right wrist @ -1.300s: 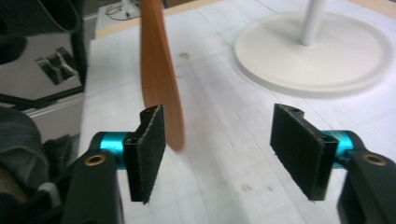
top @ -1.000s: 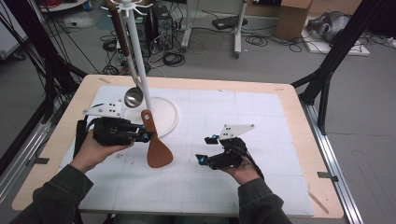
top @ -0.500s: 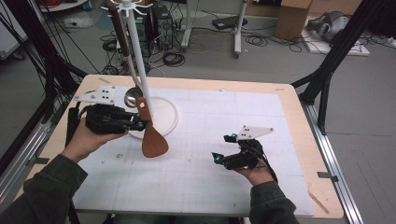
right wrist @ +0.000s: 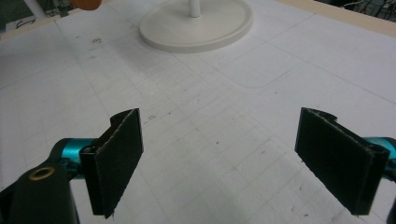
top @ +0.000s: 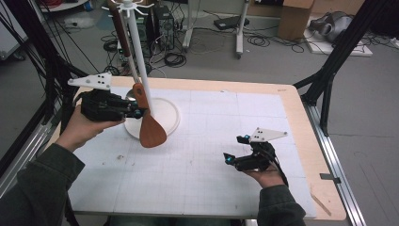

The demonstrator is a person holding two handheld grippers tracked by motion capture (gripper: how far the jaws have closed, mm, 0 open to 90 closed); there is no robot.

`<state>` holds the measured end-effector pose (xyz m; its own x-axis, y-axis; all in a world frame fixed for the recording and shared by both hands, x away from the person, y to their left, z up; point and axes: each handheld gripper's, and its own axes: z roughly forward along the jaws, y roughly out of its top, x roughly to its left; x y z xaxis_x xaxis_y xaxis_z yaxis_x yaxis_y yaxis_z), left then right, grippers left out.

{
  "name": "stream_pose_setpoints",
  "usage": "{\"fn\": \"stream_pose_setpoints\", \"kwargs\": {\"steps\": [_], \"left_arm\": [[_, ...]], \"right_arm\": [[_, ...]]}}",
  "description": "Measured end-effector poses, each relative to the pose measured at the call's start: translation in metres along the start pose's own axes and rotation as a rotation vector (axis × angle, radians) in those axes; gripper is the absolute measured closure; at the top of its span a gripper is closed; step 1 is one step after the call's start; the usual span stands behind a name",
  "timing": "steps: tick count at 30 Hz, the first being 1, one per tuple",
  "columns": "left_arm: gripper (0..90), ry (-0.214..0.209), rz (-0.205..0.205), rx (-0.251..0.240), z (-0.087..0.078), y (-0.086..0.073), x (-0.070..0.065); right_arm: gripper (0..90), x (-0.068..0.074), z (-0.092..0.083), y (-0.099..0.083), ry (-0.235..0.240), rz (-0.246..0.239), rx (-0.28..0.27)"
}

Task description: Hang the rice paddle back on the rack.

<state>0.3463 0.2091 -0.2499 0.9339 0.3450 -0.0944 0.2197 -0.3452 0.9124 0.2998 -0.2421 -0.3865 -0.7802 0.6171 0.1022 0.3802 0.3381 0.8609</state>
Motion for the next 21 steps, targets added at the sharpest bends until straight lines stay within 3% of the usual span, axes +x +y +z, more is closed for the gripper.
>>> {"fn": "stream_pose_setpoints", "kwargs": {"steps": [8,19,21], "left_arm": [[82.0,0.011,-0.002,-0.008,-0.010,0.014,0.006],[82.0,0.004,-0.004,-0.004,-0.017,0.032,0.013],[82.0,0.005,0.000,-0.003,-0.018,0.036,0.015]], "right_arm": [[10.8,-0.005,-0.001,-0.008,-0.026,0.010,0.016],[8.4,-0.010,-0.007,-0.014,-0.061,0.043,-0.005],[1.6,-0.011,-0.008,-0.015,-0.076,0.041,-0.006]]}}
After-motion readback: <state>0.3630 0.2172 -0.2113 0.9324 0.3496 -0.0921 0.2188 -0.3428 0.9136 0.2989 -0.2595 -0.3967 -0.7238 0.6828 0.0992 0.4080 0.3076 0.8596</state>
